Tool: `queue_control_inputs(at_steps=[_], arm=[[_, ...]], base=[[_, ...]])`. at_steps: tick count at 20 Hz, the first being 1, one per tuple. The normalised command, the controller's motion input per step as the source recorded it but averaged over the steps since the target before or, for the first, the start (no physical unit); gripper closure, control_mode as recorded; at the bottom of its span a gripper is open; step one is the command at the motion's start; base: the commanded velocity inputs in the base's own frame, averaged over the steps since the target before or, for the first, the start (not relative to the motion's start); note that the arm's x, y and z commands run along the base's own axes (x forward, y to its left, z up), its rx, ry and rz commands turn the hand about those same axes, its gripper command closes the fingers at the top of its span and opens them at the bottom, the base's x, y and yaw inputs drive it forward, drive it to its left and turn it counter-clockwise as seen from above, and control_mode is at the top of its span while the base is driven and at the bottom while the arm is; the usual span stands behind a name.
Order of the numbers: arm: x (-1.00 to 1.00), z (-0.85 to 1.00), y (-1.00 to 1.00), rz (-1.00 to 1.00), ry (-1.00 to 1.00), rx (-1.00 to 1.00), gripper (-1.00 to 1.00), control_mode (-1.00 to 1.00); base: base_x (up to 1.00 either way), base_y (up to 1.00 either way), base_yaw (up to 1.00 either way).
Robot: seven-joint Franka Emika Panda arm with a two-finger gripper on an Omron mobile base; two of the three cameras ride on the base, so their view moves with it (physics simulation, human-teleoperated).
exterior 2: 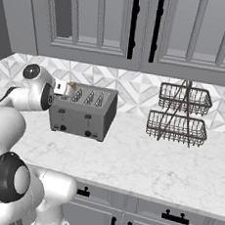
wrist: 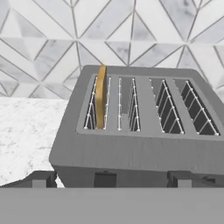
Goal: Start the toaster. Once the lever pops up, take the bread to the plate on the dining counter.
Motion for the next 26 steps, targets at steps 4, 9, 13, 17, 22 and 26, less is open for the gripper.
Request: queue_control_inputs(at_steps=[4, 9, 13, 17, 22, 26], arm=[[0.00, -0.01, 0.02, 0.00, 0.08, 0.00, -1.00, -1.00], [0.08, -0.06, 0.08, 0.00, 0.00, 0.00, -1.00, -1.00], [0.26, -0.11, 0.05, 0.00, 0.00, 0.00, -1.00, -1.00], [0.30, -0.19, 0.00, 0.00, 0.00, 0.00, -1.00, -1.00], [0.14, -0.29, 0.00, 0.00, -0.03, 0.00, -1.00, -1.00], [0.13, -0.04, 0.00, 0.00, -0.01, 0.00, -1.00, -1.00]], base=[[0.00, 0.00, 0.00], [0.00, 0.00, 0.00], [0.00, 0.00, 0.00], [0.00, 0.00, 0.00], [0.00, 0.00, 0.00], [0.00, 0.00, 0.00]])
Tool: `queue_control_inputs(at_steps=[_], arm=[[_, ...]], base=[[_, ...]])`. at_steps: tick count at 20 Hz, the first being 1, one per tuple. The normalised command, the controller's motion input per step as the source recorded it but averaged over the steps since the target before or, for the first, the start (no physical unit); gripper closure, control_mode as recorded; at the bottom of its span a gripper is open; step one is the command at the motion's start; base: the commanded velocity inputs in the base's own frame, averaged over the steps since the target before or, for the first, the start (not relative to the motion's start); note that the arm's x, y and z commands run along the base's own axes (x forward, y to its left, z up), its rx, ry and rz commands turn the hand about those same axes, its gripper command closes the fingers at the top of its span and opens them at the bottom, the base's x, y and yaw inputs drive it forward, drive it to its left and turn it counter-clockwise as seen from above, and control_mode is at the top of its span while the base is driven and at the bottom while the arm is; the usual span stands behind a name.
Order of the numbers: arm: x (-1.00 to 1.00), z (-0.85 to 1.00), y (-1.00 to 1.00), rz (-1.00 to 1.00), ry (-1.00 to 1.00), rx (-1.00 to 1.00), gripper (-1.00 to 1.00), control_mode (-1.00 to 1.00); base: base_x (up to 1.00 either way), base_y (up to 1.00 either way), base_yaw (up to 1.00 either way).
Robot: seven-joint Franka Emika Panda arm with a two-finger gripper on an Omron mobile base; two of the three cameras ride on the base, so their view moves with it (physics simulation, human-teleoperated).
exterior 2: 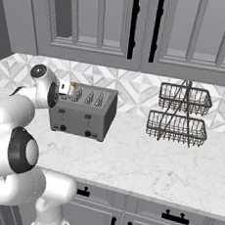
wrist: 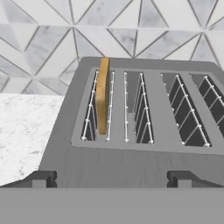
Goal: Start the toaster. Once the lever pops up, take the bread to the plate on the dining counter.
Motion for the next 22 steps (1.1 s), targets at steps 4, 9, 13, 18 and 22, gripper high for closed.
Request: queue_control_inputs(at_steps=[4, 9, 13, 18, 22], arm=[[0.26, 0.00, 0.02, 0.00, 0.00, 0.00, -1.00, -1.00], [0.27, 0.00, 0.07, 0.00, 0.00, 0.00, -1.00, -1.00], [0.16, -0.01, 0.09, 0.00, 0.00, 0.00, -1.00, -1.00], [0.16, -0.13, 0.07, 0.00, 0.00, 0.00, -1.00, -1.00], [0.25, -0.26, 0.01, 0.00, -0.01, 0.00, -1.00, -1.00]], base=[[0.00, 0.00, 0.00], [0.00, 0.00, 0.00], [0.00, 0.00, 0.00], [0.00, 0.00, 0.00], [0.00, 0.00, 0.00]])
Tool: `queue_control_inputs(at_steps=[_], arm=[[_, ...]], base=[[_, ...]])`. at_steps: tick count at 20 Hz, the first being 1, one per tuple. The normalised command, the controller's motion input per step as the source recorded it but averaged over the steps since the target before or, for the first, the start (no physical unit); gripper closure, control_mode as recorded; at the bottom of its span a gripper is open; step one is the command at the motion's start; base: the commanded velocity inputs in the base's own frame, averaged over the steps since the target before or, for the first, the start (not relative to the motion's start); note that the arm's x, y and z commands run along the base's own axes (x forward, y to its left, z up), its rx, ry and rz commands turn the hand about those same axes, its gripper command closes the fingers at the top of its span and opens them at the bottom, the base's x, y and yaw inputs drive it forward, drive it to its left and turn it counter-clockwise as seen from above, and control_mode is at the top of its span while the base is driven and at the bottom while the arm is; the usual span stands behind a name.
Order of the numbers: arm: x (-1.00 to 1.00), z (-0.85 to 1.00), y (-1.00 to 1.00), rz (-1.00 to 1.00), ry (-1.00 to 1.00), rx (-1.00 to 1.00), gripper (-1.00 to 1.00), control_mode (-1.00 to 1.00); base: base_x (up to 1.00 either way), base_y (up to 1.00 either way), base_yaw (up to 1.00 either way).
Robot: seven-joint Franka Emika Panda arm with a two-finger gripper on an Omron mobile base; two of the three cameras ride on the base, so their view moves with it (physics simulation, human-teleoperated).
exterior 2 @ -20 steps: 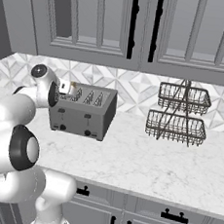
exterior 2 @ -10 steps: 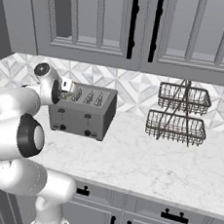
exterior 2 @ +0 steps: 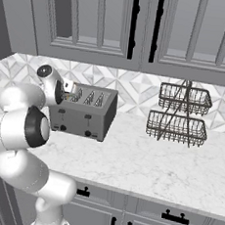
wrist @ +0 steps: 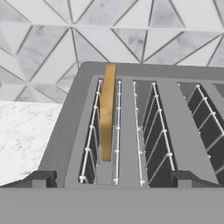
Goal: Start the toaster. Once the lever pops up, take the bread to the plate on the dining counter.
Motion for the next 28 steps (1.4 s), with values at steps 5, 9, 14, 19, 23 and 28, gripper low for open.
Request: queue_control_inputs(at_steps=[5, 9, 14, 19, 23, 28], arm=[[0.24, -0.18, 0.00, 0.00, -0.01, 0.00, -1.00, -1.00], [0.22, -0.14, 0.00, 0.00, -0.02, 0.00, -1.00, -1.00], [0.21, -0.03, 0.00, 0.00, -0.01, 0.00, -1.00, -1.00], [0.20, 0.00, 0.04, 0.00, 0.00, 0.00, -1.00, -1.00], [0.16, 0.00, 0.03, 0.00, 0.00, 0.00, -1.00, -1.00], [0.20, -0.09, 0.02, 0.00, 0.00, 0.00, -1.00, -1.00]], base=[[0.00, 0.00, 0.00], [0.00, 0.00, 0.00], [0.00, 0.00, 0.00], [0.00, 0.00, 0.00], [0.00, 0.00, 0.00], [0.00, 0.00, 0.00]])
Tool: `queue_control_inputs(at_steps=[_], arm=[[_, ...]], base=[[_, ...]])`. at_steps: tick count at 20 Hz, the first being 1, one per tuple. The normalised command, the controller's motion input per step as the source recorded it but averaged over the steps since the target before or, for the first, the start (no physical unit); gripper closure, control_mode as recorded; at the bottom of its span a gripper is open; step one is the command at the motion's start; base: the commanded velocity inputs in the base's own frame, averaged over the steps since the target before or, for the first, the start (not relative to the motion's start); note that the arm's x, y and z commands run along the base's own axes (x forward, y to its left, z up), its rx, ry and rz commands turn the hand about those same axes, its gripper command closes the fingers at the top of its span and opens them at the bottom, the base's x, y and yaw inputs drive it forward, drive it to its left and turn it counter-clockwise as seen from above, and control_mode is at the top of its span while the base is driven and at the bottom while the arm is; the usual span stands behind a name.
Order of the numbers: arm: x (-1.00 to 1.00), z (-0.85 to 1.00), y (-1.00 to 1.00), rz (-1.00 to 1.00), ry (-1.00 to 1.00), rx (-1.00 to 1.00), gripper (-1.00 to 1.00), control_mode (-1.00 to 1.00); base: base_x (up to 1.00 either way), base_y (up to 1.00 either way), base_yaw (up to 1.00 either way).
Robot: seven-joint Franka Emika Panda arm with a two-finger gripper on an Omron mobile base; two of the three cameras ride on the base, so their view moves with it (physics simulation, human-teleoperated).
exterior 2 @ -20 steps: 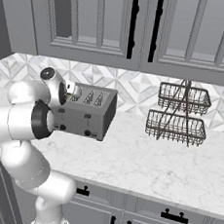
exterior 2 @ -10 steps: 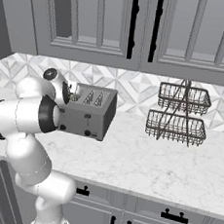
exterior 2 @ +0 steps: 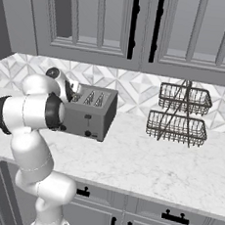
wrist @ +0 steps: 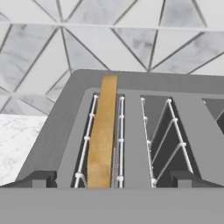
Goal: Start the toaster. Once the lever pops up, take the bread to the plate on the dining counter.
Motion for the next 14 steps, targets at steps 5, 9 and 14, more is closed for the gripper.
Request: queue_control_inputs(at_steps=[5, 9, 14], arm=[[0.28, -0.11, 0.01, 0.00, 0.00, 0.00, -1.00, -1.00], [0.24, -0.11, 0.01, 0.00, 0.00, 0.00, -1.00, -1.00], [0.03, -0.15, 0.00, 0.00, 0.00, 0.00, -1.00, -1.00]], base=[[0.00, 0.00, 0.00], [0.00, 0.00, 0.00], [0.00, 0.00, 0.00]])
